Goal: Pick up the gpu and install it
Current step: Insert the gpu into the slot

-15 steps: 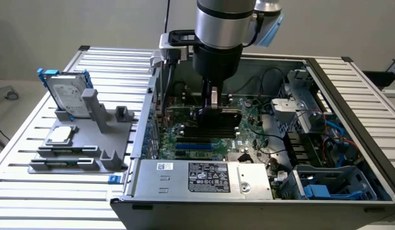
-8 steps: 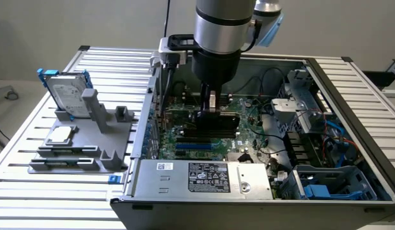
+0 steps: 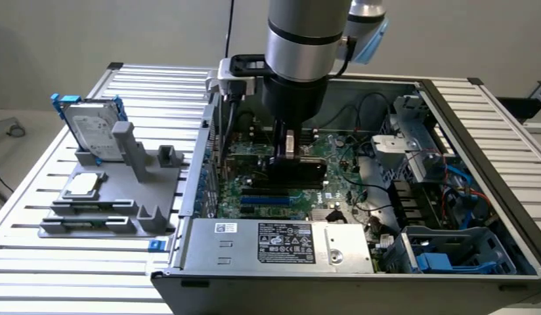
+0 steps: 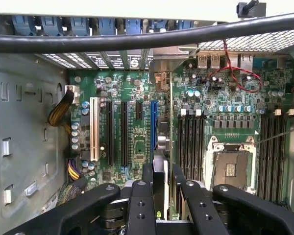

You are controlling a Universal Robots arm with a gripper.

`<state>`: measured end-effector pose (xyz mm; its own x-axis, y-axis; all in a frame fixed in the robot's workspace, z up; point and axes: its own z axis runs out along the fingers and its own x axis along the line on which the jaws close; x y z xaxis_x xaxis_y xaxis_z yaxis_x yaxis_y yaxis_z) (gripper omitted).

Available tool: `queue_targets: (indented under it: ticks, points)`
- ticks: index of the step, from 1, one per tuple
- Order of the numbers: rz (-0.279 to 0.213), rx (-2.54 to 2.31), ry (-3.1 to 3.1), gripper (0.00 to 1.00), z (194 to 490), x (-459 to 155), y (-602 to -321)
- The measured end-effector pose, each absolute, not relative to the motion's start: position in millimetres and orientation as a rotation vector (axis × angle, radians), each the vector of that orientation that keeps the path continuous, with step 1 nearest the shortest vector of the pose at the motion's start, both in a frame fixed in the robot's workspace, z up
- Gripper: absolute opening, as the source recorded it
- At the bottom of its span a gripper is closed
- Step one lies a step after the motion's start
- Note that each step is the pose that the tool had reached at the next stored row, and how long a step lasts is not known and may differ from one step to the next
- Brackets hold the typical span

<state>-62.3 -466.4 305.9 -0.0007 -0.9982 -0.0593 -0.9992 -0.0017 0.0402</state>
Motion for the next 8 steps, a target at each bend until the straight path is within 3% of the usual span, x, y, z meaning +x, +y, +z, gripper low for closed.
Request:
queue_targets:
  ticks: [8]
  points:
    - [0.122, -2.216, 2.216, 0.26, 294.4, -65.4, -466.9]
